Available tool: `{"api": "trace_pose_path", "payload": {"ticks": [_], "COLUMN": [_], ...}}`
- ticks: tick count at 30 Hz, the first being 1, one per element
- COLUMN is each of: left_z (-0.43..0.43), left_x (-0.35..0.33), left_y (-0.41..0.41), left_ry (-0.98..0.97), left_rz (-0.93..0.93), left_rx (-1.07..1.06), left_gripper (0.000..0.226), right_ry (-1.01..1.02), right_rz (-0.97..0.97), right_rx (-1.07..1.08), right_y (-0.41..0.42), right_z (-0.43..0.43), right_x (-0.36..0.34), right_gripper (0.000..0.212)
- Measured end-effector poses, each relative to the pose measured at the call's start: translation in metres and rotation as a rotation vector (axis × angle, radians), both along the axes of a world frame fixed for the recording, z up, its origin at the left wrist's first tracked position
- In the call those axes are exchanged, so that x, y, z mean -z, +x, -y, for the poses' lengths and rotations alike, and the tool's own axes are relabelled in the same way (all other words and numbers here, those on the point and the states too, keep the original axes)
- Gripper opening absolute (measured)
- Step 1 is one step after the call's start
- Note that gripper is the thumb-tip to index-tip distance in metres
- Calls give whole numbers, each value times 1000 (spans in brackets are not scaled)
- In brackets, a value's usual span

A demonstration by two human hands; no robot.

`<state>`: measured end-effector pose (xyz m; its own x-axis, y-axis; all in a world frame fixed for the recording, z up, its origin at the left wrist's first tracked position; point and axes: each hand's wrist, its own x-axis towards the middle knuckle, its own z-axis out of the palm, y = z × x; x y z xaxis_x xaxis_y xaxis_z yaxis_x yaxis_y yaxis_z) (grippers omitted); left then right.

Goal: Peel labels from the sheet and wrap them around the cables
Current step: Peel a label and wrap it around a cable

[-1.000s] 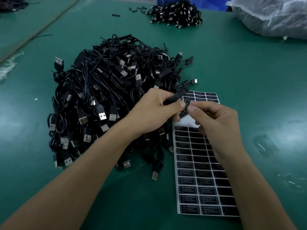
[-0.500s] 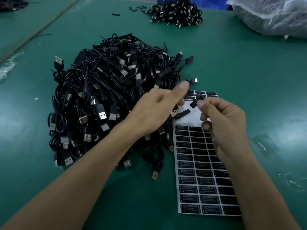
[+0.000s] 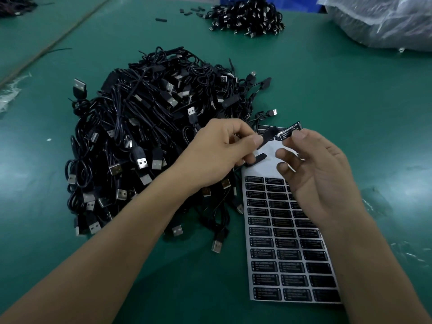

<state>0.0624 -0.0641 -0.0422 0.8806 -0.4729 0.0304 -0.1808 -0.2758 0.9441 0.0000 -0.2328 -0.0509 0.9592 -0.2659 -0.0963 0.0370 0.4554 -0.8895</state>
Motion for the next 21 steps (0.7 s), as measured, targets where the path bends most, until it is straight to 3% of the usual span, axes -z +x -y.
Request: {"api": "trace_pose_path", "payload": {"ticks": [4, 16, 21], "left_z": [1, -1, 1], "left_x": [2, -8, -8], "left_y": [-2, -4, -7], "left_ry": [-25, -197, -217], "left_rz": [28, -139, -91], "left_rx": [-31, -98, -163], "left_gripper": [9, 17, 22], "right_ry": [-9, -22, -58], "right_rz": [-14, 65, 90], "right_rx": [-57, -41, -24], "right_y": [-2, -1, -2], "right_z": [-2, -7, -9], "right_x": [-1, -2, -3], "right_gripper": [1, 4, 6]}}
